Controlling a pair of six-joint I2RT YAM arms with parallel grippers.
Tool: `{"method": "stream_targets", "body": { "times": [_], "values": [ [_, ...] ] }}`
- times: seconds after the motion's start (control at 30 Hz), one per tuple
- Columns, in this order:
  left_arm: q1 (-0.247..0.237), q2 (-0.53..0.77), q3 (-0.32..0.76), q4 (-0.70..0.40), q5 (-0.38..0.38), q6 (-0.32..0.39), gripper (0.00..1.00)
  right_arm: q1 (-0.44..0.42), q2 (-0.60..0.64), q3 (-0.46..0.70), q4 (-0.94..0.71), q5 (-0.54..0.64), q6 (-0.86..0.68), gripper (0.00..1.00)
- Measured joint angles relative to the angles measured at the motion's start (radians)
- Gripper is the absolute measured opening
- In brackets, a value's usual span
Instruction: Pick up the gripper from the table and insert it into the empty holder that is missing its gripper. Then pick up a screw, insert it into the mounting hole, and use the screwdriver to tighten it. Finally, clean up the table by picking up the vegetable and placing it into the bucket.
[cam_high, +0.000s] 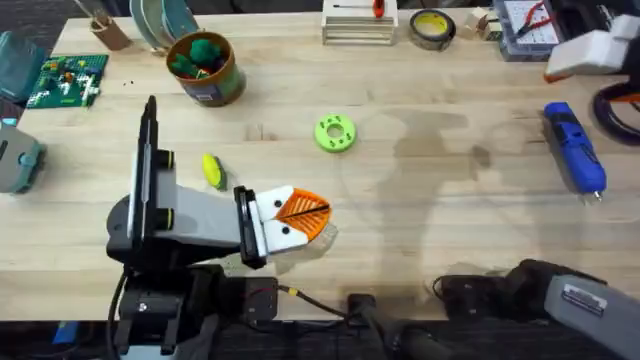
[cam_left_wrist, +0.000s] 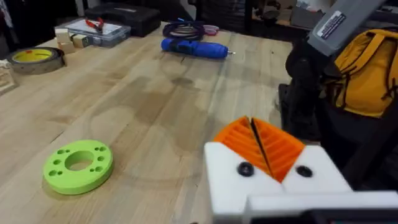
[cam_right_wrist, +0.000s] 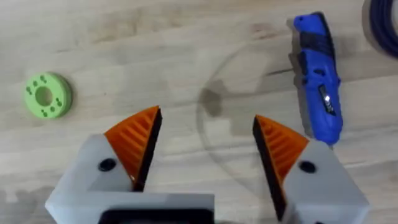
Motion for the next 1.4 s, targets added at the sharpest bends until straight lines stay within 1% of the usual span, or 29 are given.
{"method": "stream_targets", "body": {
  "times": [0.1,0.17,0.37,0.43,0.53,0.6,0.73,0.9,1.03,1.17,1.2,1.4],
  "values": [
    [0.000,0.000,0.000,0.000,-0.002,0.000,0.011,0.000,0.004,0.000,0.024,0.004,-0.001,0.920],
    [0.000,0.000,0.000,0.001,-0.002,0.000,0.011,0.000,0.004,0.000,0.028,0.028,-0.001,0.919],
    [0.000,0.000,0.000,0.001,-0.003,0.000,0.011,0.000,0.004,0.000,0.070,0.193,-0.001,0.920],
    [0.000,0.000,0.000,0.001,-0.003,0.000,0.011,0.000,0.005,0.000,0.093,0.229,-0.002,0.919],
    [0.000,0.000,0.000,0.001,-0.003,0.000,0.011,-0.002,0.005,0.000,0.109,0.262,-0.017,0.982],
    [0.000,0.000,0.000,0.001,-0.003,0.000,0.011,-0.004,0.015,0.000,0.129,0.274,-0.044,0.991],
    [0.000,0.000,0.000,0.001,-0.003,0.000,0.011,-0.024,0.087,0.000,0.146,0.312,-0.102,0.992],
    [0.000,0.000,0.000,0.002,-0.006,0.000,0.011,-0.088,0.221,0.000,0.222,0.366,-0.137,0.992],
    [0.000,0.000,0.000,0.002,-0.007,0.000,0.011,-0.147,0.310,-0.001,0.278,0.359,-0.203,0.994],
    [0.000,0.000,0.000,0.002,-0.007,0.000,0.011,-0.199,0.390,-0.001,0.289,0.289,-0.316,0.994],
    [0.000,0.000,0.000,0.002,-0.007,0.000,0.011,-0.218,0.452,-0.001,0.290,0.243,-0.395,0.994],
    [0.000,0.000,0.000,0.002,-0.007,0.000,0.011,-0.219,0.551,-0.002,0.328,0.203,-0.509,0.994]
  ]
}}
